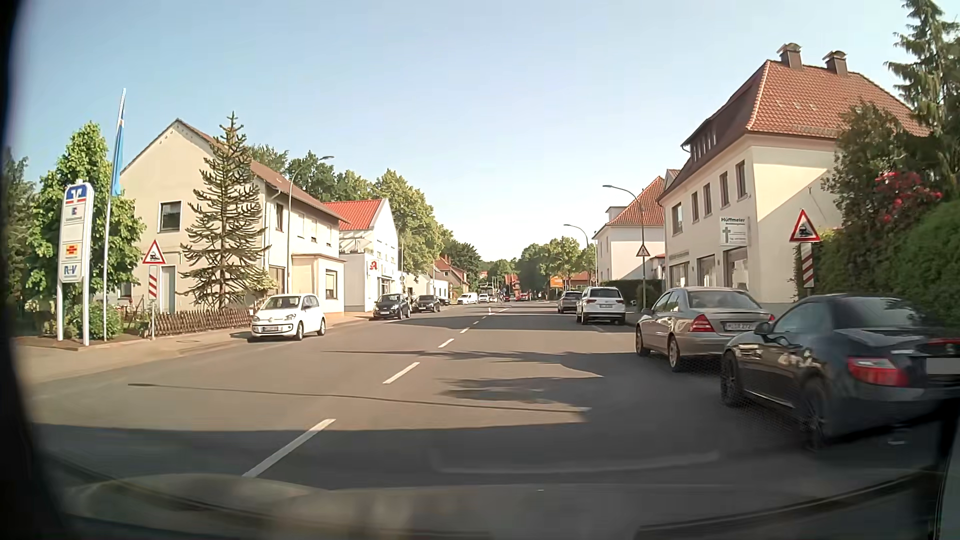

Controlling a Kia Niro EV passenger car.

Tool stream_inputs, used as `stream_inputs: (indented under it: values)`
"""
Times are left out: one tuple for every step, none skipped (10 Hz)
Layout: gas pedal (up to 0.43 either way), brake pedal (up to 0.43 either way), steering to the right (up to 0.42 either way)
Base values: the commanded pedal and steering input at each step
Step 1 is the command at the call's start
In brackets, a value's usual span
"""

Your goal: Follow the waypoints while adhering to traffic rules and regulations

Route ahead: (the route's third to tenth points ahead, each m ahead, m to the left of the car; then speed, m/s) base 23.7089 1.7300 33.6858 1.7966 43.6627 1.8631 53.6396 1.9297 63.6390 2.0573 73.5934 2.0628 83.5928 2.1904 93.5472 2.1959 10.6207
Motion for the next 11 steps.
stream_inputs:
  values:
    - [0.138, 0.006, 0.004]
    - [0.138, 0.006, 0.004]
    - [0.138, 0.006, 0.004]
    - [0.138, 0.006, 0.004]
    - [0.138, 0.006, 0.004]
    - [0.138, 0.006, 0.004]
    - [0.138, 0.006, 0.004]
    - [0.138, 0.006, 0.004]
    - [0.138, 0.006, 0.004]
    - [0.138, 0.006, 0.004]
    - [0.15, 0.006, 0.004]
